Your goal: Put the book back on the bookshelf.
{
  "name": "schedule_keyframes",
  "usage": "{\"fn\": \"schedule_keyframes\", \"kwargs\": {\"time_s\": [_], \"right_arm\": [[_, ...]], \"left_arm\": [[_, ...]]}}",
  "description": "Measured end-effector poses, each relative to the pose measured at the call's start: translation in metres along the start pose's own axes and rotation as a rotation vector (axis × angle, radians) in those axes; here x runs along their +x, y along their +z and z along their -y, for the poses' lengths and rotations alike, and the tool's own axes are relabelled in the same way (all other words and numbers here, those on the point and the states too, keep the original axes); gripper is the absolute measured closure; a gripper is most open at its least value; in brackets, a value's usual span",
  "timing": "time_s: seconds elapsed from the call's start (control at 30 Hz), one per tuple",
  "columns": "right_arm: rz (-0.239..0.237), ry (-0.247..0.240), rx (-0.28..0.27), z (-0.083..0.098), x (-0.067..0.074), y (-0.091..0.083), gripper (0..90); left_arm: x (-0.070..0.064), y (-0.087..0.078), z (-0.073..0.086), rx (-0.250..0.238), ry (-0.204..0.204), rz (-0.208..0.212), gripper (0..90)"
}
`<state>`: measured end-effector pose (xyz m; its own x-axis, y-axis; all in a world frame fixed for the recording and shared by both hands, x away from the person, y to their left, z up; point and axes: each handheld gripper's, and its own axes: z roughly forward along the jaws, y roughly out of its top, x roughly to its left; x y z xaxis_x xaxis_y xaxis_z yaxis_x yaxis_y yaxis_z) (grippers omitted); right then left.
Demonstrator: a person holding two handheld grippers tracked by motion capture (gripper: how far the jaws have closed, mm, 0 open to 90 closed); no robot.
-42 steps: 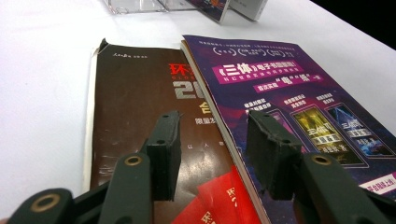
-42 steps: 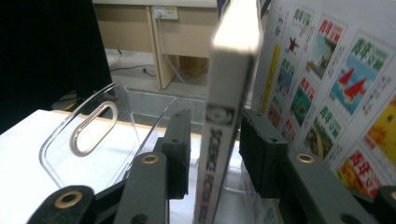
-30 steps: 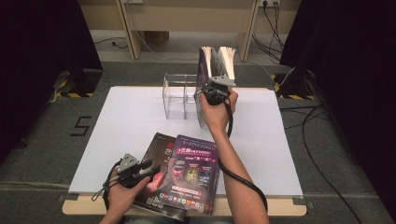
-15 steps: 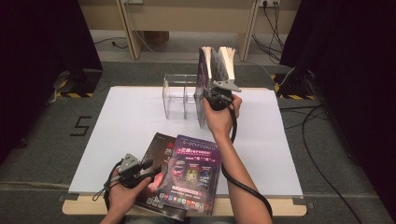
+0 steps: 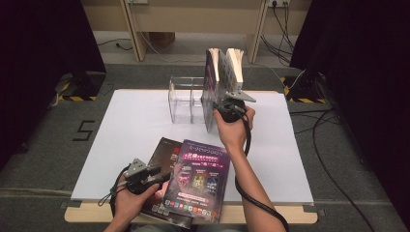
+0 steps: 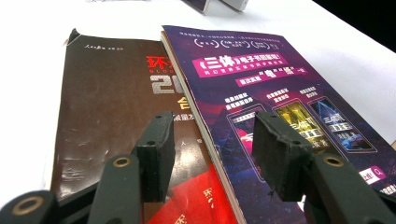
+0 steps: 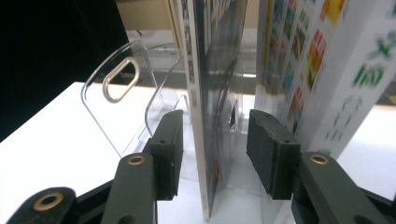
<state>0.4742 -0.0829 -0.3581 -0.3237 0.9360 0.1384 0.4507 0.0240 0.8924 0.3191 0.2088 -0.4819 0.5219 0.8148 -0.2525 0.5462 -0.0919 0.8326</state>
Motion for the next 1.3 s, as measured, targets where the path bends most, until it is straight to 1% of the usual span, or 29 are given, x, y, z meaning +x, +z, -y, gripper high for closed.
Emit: {"fn": "schedule_keyframes", "kwargs": {"time_s": [0.17, 0.23, 0.4, 0.5, 0.63, 0.7, 0.93, 1.07, 1.2, 1.3], "right_arm": [[-0.020, 0.012, 0.032, 0.008, 0.000, -0.001, 56.8], [-0.020, 0.010, 0.037, 0.011, -0.001, -0.002, 56.8], [-0.030, 0.027, 0.085, 0.023, -0.005, -0.004, 57.2], [-0.028, 0.021, 0.115, 0.032, -0.007, -0.005, 57.4], [-0.018, 0.032, 0.154, 0.044, -0.013, -0.007, 59.5], [-0.009, 0.022, 0.167, 0.048, -0.014, -0.008, 60.5], [0.000, 0.051, 0.217, 0.061, -0.020, -0.014, 63.3], [0.007, 0.054, 0.242, 0.066, -0.025, -0.014, 64.1], [0.005, 0.075, 0.283, 0.074, -0.031, -0.013, 64.5], [0.008, 0.089, 0.323, 0.083, -0.037, -0.010, 64.4]], "left_arm": [[0.000, 0.002, 0.000, 0.004, -0.004, 0.002, 48.2], [0.001, 0.002, 0.001, 0.005, -0.005, 0.002, 48.2], [0.001, 0.002, 0.003, 0.010, -0.011, 0.002, 48.1], [0.000, 0.003, 0.004, 0.013, -0.008, 0.008, 48.0], [0.000, 0.002, 0.005, 0.015, -0.010, 0.011, 47.9], [-0.001, 0.003, 0.006, 0.021, -0.006, 0.015, 47.8], [-0.005, 0.004, 0.005, 0.031, 0.001, 0.029, 47.8], [-0.006, 0.006, 0.004, 0.041, 0.001, 0.038, 47.8], [-0.007, 0.009, 0.004, 0.056, 0.001, 0.051, 47.5], [-0.007, 0.011, 0.004, 0.068, -0.001, 0.052, 47.1]]}}
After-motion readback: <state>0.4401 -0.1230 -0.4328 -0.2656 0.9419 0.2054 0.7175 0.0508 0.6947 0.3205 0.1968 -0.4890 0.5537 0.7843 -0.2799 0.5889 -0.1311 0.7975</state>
